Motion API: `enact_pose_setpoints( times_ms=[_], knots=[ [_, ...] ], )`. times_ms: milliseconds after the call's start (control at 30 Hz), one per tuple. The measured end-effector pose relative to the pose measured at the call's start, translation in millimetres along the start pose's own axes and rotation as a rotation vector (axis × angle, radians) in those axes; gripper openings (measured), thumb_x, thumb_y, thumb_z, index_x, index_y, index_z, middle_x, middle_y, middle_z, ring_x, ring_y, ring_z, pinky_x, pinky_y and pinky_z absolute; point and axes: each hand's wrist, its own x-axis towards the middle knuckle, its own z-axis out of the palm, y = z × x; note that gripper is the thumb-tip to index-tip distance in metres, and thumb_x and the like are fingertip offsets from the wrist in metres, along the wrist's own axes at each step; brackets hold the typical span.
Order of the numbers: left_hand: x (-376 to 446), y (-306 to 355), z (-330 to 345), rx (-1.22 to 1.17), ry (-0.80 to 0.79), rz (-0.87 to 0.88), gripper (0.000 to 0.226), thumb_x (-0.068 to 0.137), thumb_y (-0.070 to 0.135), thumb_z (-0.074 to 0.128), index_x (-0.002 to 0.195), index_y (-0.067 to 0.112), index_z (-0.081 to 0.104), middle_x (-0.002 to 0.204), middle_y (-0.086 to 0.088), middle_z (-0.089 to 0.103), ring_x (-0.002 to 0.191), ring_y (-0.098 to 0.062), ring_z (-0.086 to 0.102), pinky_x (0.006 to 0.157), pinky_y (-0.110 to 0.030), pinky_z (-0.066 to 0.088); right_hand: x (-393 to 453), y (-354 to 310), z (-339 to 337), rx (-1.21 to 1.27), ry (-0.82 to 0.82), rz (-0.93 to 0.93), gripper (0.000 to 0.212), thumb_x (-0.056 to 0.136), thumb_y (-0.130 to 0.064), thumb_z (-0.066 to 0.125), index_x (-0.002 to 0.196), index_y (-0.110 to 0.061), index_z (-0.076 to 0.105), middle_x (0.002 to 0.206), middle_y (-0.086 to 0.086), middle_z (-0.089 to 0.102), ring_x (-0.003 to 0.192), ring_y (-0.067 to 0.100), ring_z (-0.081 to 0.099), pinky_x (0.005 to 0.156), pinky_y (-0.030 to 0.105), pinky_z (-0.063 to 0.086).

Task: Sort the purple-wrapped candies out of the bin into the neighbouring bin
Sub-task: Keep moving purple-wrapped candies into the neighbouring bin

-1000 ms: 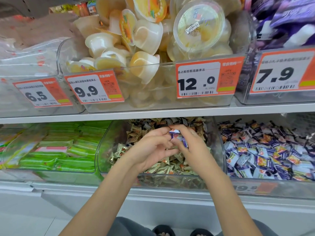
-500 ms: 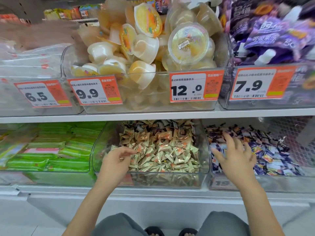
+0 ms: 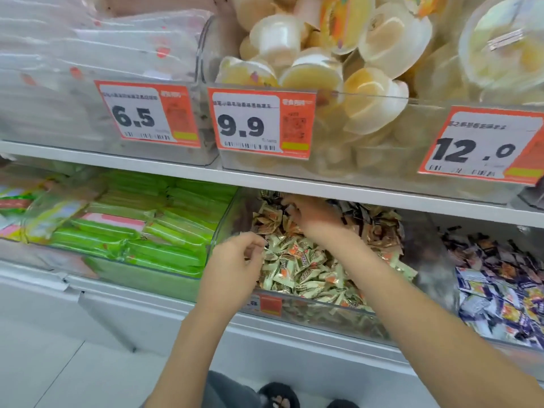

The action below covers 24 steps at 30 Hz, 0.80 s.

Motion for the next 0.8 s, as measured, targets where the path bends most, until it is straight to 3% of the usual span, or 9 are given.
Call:
enact_pose_setpoints(
  times_ms=[100, 233, 367, 433, 533, 567, 667, 733, 800],
  knots=[
    [0.0, -9.6, 3.4, 0.011, -0.075, 0.072, 0.023, 0.086, 0.003, 0.057, 0.097, 0.018, 0.070, 0.093, 0.009, 0.066, 0.079, -0.006, 0.061, 0.074, -0.030, 0.052, 32.8, 26.4, 19.9, -0.094, -0.099, -0.045, 0.041, 0.097, -0.007, 0.035, 0.134, -0.020, 0.046, 0.128, 0.009, 0.055, 0.105, 0.026, 0.057, 0.083, 0.033, 0.046],
    [-4.8, -18.0, 0.9, -0.003, -0.128, 0.125, 0.026, 0.085, 0.002, 0.057, 0.100, 0.021, 0.067, 0.100, 0.013, 0.059, 0.087, 0.002, 0.055, 0.077, -0.019, 0.046, 48.3, 46.4, 22.0, -0.121, -0.168, -0.082, 0.034, 0.099, -0.021, 0.044, 0.133, -0.021, 0.047, 0.128, 0.011, 0.055, 0.111, 0.031, 0.055, 0.094, 0.040, 0.046],
    [-4.3, -18.8, -2.6, -0.028, -0.124, 0.107, 0.026, 0.086, 0.005, 0.058, 0.106, 0.020, 0.065, 0.103, 0.013, 0.056, 0.095, 0.008, 0.049, 0.083, -0.008, 0.039, 49.2, 43.0, 21.3, -0.135, -0.185, -0.107, 0.044, 0.090, -0.032, 0.062, 0.128, -0.012, 0.052, 0.130, 0.010, 0.055, 0.114, 0.028, 0.053, 0.082, 0.026, 0.036],
    [-7.8, -17.2, -4.0, -0.041, -0.126, 0.105, 0.026, 0.087, 0.005, 0.058, 0.108, 0.020, 0.065, 0.106, 0.014, 0.056, 0.098, 0.011, 0.046, 0.089, -0.008, 0.038, 42.6, 44.0, 18.3, -0.101, -0.181, -0.078, 0.040, 0.090, -0.033, 0.062, 0.122, -0.010, 0.055, 0.125, 0.011, 0.057, 0.108, 0.026, 0.054, 0.076, 0.026, 0.035],
    [-8.7, -14.4, -4.7, -0.083, -0.103, 0.076, 0.027, 0.087, 0.003, 0.057, 0.106, 0.020, 0.065, 0.101, 0.020, 0.054, 0.098, 0.012, 0.048, 0.087, -0.005, 0.037, 26.5, 46.2, 6.2, 0.014, -0.158, 0.002, 0.045, 0.092, -0.034, 0.059, 0.131, -0.014, 0.052, 0.135, 0.008, 0.053, 0.109, 0.022, 0.055, 0.083, 0.023, 0.037],
    [-7.7, -13.8, -4.4, -0.098, -0.086, 0.060, 0.027, 0.086, 0.002, 0.057, 0.106, 0.020, 0.065, 0.099, 0.023, 0.053, 0.097, 0.012, 0.049, 0.084, -0.003, 0.037, 19.9, 45.3, 1.1, 0.067, -0.144, 0.032, 0.046, 0.092, -0.035, 0.058, 0.134, -0.017, 0.051, 0.136, 0.007, 0.052, 0.099, 0.016, 0.057, 0.080, 0.020, 0.039],
    [-5.8, -10.5, -2.5, -0.115, -0.036, 0.030, 0.029, 0.086, 0.002, 0.057, 0.107, 0.019, 0.066, 0.094, 0.025, 0.051, 0.092, 0.006, 0.053, 0.083, -0.009, 0.041, -3.2, 33.6, -13.7, 0.281, -0.130, 0.117, 0.044, 0.093, -0.041, 0.055, 0.133, -0.024, 0.050, 0.109, -0.004, 0.065, 0.069, 0.001, 0.057, 0.052, 0.008, 0.041],
    [-6.4, -7.8, -1.0, -0.125, -0.003, 0.022, 0.028, 0.086, 0.005, 0.058, 0.109, 0.019, 0.065, 0.094, 0.021, 0.054, 0.091, 0.002, 0.054, 0.085, -0.017, 0.045, -17.4, 20.7, -21.5, 0.374, -0.114, 0.108, 0.028, 0.093, -0.039, 0.055, 0.119, -0.030, 0.055, 0.087, -0.013, 0.066, 0.065, -0.002, 0.061, 0.054, 0.008, 0.041],
    [-7.8, -5.1, 0.8, -0.108, 0.028, 0.022, 0.025, 0.087, 0.010, 0.060, 0.110, 0.019, 0.065, 0.095, 0.015, 0.057, 0.094, -0.005, 0.056, 0.086, -0.025, 0.047, -29.1, 6.9, -26.4, 0.489, -0.086, 0.085, 0.014, 0.093, -0.033, 0.057, 0.105, -0.026, 0.060, 0.075, -0.012, 0.066, 0.063, 0.001, 0.062, 0.064, 0.016, 0.043]
  ],
)
